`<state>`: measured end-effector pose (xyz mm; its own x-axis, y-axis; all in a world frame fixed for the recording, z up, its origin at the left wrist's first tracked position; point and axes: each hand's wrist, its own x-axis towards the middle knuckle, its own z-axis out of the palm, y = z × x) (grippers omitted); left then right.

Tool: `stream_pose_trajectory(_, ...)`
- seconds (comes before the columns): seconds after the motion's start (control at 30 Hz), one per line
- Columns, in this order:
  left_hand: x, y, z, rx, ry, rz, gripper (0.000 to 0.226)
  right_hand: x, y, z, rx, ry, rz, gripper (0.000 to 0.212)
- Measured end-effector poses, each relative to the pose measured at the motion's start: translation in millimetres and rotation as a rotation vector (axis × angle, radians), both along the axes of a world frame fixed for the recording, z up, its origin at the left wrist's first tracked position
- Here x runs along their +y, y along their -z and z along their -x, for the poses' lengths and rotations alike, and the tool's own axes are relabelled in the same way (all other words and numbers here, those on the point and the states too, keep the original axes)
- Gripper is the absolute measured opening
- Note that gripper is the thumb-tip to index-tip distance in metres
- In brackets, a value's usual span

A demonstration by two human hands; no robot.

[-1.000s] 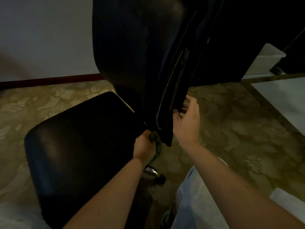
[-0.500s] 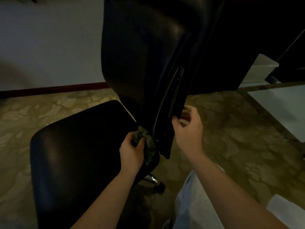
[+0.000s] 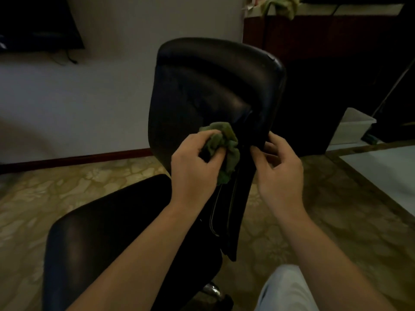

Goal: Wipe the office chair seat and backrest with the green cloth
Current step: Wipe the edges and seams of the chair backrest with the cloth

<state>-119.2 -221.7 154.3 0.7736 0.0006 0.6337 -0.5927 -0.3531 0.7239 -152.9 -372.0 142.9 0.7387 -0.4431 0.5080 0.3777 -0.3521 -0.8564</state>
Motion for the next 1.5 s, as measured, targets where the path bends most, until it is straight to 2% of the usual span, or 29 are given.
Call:
stream_pose_trajectory(0.1,-12,0,-4,-0.021,0.018,-0.089,0.032,-1,0,2,0.012,-0.005,0.003,0.038)
stream_pose_trajectory(0.43,-21,6,-6,-0.047,-0.047,-0.1,0.036,3,2,2,0.012,0.049,0.001,0.036)
stream_pose_trajectory(0.57,-21,13,-1,-0.013,-0.06,-0.085,0.038,3,2,3,0.011,0.05,0.008,0.037)
stream_pose_trajectory(0.77,-1,33,5,0.046,-0.049,-0.193,0.035,5,0,5,0.0,0.044,0.028,0.037)
stream_pose_trajectory(0.97,4,20,0,-0.02,-0.048,-0.071,0.029,5,0,7,-0.012,0.043,0.035,0.036)
stream_pose_trajectory(1.27,-11,13,-11,-0.122,-0.02,-0.182,0.034,7,2,4,0.007,0.078,0.037,0.036)
stream_pose_trajectory(1.5,-8,25,-5,-0.081,-0.008,-0.205,0.039,9,4,3,0.009,0.091,0.052,0.038)
